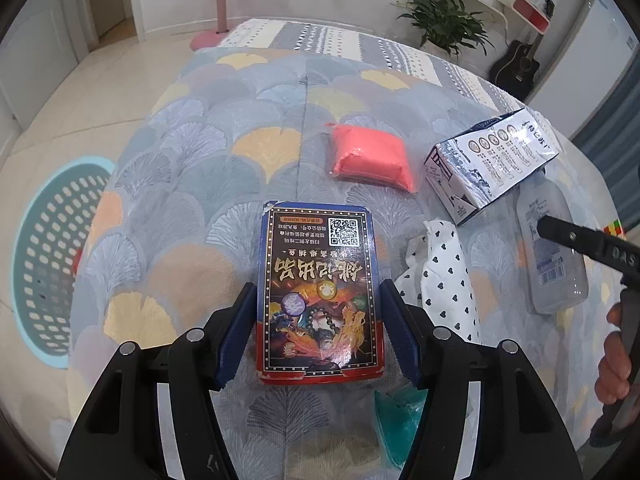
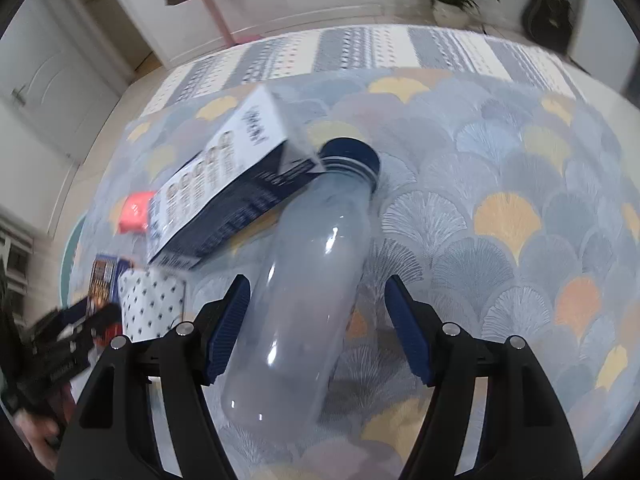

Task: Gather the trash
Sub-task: 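Grasp the card box with the left tool while the right tool grasps the clear plastic bottle, then carry the card box and bottle over the blue basket while opening both tools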

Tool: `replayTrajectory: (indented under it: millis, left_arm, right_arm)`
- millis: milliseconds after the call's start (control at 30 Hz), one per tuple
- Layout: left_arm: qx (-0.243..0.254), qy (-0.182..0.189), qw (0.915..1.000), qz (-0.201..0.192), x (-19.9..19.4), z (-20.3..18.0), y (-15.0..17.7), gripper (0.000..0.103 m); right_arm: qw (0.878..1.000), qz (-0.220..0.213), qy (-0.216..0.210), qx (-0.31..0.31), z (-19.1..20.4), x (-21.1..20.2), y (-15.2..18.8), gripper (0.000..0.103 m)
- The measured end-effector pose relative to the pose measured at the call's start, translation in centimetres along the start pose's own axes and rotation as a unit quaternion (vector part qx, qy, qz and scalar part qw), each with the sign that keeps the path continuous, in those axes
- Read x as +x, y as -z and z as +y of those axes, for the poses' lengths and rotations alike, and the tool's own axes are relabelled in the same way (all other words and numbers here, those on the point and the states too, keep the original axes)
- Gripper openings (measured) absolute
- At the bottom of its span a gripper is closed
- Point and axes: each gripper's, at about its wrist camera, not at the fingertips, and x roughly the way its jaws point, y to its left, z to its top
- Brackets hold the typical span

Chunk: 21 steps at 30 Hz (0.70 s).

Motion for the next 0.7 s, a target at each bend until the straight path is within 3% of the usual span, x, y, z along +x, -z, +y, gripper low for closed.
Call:
replayTrajectory:
  millis: [67, 100, 133, 400, 500, 700]
  left_arm:
    - [0.002, -0.002, 1.0000, -0.001, 0.0, -0.1, 0.0, 0.060]
    - [0.002, -0.004, 1.0000, -0.002, 0.0, -0.1, 0.0, 0.060]
    - [0.001, -0.008, 1.0000, -0.004, -0.1, 0.0, -0.1, 0.059]
    - [-0.039, 0.015, 0.9970, -0.066, -3.8, 2.1, -0.9, 0.059]
    - [-0.069, 0.041, 0.9912, -0.106, -6.3, 4.2, -1.3, 0.059]
    - [-0.129, 0.049, 0.9775, -0.159, -9.6, 8.8, -1.8, 0.059]
  right_arm:
    - [1.000, 0.002, 0.000, 0.003, -0.1, 0.3, 0.2, 0.057]
    - [1.000, 0.001, 0.002, 0.003, -0.1, 0.2, 0.3, 0.048]
    - [1.000, -0.003, 0.007, 0.002, -0.1, 0.1, 0.5, 0.047]
    - [0.997, -0.046, -0.034, 0.042, -1.4, -3.4, 1.7, 0.044]
    - [0.995, -0.075, -0.043, 0.046, -1.1, -5.8, 1.6, 0.044]
    - [0.988, -0.135, -0.057, 0.037, 1.4, -10.8, 1.1, 0.044]
